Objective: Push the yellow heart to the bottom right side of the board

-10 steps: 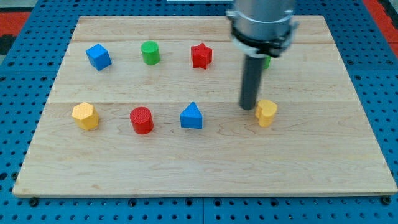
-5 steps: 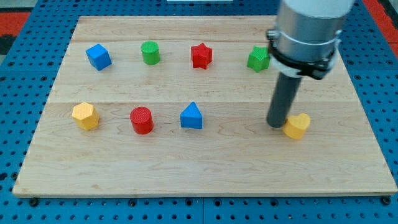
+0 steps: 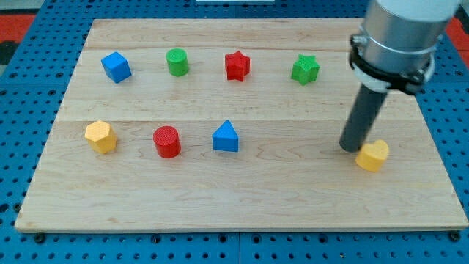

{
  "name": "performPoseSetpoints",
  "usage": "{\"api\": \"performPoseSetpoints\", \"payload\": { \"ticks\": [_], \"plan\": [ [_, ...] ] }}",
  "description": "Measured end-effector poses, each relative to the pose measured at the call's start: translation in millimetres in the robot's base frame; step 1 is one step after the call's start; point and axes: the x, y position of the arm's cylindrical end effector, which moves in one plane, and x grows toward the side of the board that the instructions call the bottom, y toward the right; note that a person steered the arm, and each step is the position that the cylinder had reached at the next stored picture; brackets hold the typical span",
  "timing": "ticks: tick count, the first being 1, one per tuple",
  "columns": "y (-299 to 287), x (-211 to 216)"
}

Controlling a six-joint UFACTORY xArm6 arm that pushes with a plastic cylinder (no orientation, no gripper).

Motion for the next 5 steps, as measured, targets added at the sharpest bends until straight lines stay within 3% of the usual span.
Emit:
{"api": "performPoseSetpoints", "payload": {
  "ticks": [1, 3, 5],
  "plan": [
    [10, 21],
    [-38, -28],
    [32, -19]
  ]
}}
